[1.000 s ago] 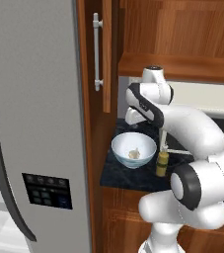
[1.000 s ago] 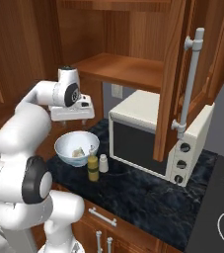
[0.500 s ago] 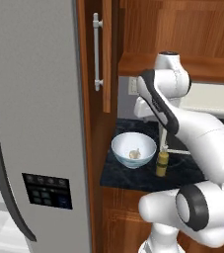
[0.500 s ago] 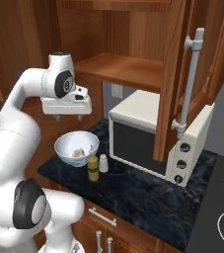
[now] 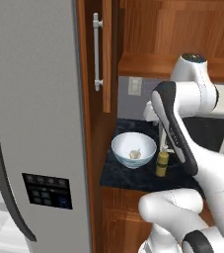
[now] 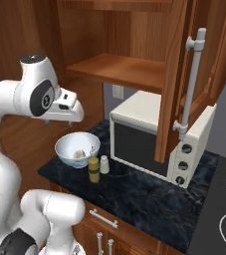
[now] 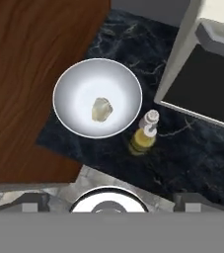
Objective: Retrieve the bottle and the shaker from the cabinet and place them next to the mixing bowl on the counter. Then add garlic from the fridge to the mixing bowl.
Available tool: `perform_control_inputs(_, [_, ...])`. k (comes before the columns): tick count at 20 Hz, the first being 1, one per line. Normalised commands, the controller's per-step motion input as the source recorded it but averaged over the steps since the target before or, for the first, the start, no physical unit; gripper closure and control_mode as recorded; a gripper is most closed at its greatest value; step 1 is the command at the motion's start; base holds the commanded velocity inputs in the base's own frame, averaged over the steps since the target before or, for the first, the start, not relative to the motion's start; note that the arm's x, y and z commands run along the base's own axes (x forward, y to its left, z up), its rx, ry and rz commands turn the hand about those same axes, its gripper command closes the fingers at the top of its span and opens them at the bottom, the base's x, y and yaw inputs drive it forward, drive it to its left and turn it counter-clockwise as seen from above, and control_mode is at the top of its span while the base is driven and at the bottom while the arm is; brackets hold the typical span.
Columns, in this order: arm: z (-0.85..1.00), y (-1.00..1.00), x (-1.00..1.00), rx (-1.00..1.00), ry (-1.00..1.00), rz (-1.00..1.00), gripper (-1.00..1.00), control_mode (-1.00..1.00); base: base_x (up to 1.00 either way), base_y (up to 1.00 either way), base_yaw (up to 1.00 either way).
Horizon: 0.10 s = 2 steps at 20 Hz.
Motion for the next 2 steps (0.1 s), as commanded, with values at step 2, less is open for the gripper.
perform_control_inputs(2, [0.56,0.00,-0.68,0.00,-0.32,-0.05,-1.00,-1.00,0.00,0.00,0.00])
